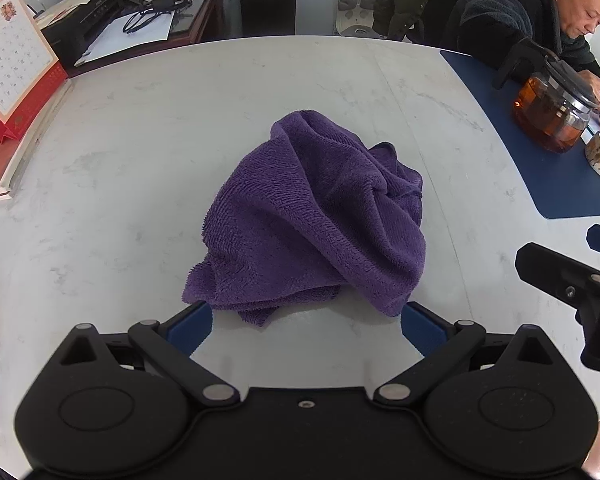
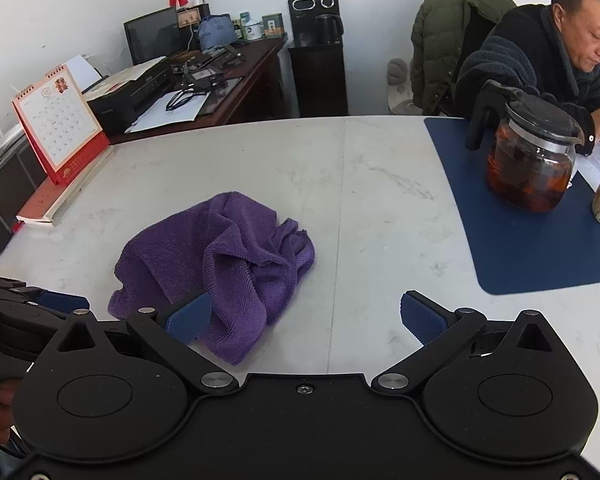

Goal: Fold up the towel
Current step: 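Move both open grippers toward the crumpled purple towel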

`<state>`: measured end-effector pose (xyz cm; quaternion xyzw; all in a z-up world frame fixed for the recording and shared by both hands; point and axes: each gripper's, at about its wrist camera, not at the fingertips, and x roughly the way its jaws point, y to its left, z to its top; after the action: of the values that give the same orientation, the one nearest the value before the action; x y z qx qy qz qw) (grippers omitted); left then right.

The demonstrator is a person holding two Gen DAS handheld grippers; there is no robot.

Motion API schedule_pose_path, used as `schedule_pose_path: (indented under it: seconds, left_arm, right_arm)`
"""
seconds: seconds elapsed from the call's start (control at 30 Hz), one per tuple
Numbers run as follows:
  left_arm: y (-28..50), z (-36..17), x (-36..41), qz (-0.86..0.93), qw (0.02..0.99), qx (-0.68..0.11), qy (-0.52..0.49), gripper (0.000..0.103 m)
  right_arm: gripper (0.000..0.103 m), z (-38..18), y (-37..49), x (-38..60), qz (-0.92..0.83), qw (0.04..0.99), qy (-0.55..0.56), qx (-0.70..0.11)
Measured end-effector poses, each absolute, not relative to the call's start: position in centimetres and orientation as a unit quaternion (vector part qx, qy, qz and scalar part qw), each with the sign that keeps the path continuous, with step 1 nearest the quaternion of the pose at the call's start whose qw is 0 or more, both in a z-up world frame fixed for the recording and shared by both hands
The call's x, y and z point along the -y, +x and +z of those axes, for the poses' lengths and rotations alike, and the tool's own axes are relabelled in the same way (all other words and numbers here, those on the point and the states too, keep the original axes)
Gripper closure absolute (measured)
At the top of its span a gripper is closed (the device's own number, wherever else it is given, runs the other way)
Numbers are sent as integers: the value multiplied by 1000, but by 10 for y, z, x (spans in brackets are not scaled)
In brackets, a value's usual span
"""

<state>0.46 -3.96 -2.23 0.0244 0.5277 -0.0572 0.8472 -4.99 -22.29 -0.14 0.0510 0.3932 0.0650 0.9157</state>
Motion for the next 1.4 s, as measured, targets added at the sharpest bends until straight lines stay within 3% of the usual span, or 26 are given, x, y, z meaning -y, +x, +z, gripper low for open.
schedule_pose_path:
  seconds: [1.4]
  left_arm:
    - [4, -26, 38, -52, 843, -534, 29, 2]
  right_arm:
    - [0, -5, -43, 216, 68, 908, 47, -410]
